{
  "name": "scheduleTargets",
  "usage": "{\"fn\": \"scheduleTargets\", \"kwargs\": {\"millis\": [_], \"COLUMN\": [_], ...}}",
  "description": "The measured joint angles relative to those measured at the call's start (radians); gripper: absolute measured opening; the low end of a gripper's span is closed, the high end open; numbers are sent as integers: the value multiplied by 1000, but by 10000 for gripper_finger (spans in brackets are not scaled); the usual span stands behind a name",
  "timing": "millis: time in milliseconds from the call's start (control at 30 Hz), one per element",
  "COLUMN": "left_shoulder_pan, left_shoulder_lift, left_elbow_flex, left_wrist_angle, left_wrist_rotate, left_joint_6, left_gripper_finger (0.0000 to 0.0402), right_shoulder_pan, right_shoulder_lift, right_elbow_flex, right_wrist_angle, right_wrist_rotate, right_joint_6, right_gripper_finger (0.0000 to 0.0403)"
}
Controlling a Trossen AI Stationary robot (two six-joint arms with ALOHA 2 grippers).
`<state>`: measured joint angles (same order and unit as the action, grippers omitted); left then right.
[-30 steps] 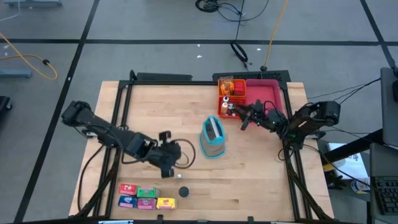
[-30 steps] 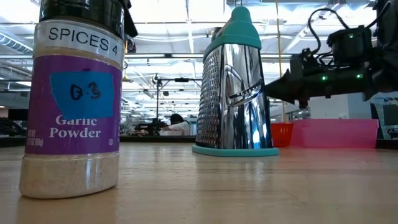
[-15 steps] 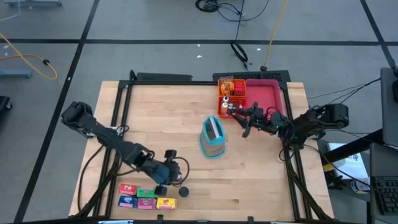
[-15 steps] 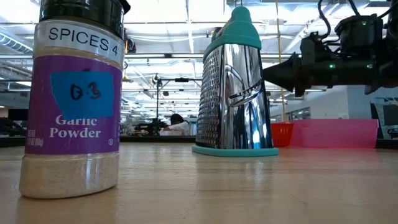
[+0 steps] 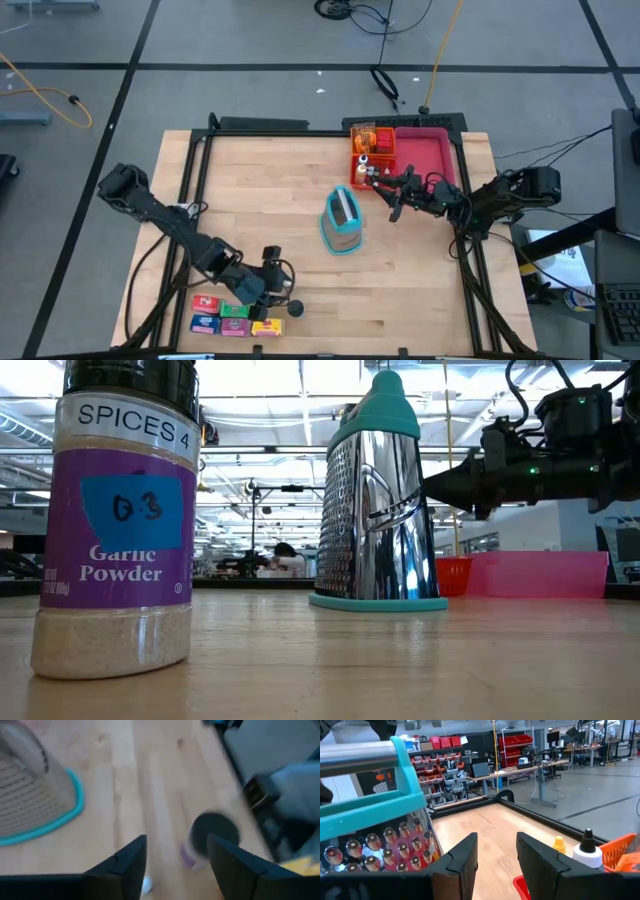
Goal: Pick & Place Kitchen Items
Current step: Put the small red food coloring bottle into the red bin
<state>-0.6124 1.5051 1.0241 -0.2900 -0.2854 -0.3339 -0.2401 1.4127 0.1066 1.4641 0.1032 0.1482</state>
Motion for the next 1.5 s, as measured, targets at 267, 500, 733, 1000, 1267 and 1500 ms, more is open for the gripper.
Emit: {"fn": "scheduleTargets", "kwargs": {"millis": [267,500,733,1000,1267,1500], "left_shoulder_pan": [3,10,30,70,98,117], "left_shoulder_lift": [0,0,0,0,0,0], "left_elbow_flex": [-1,-53,-203,-310,-378,-411], "left_wrist_angle": [-182,-157,54,203,391,422], "left_wrist_rotate": [-95,-109,-77,9,117,126], "left_joint_6": [-9,-11,14,45,125,131], "left_gripper_finger": [245,246,246,246,246,246], "right_shoulder_pan": [0,0,0,0,0,0], "right_shoulder_lift": [0,0,0,0,0,0], "right_elbow_flex": [0,0,0,0,0,0], "right_wrist_angle": [1,1,1,1,0,-2], "right_wrist_rotate": [0,0,0,0,4,4], "right_joint_6": [0,0,0,4,4,4], "right_gripper_finger": [128,128,128,128,128,128]}}
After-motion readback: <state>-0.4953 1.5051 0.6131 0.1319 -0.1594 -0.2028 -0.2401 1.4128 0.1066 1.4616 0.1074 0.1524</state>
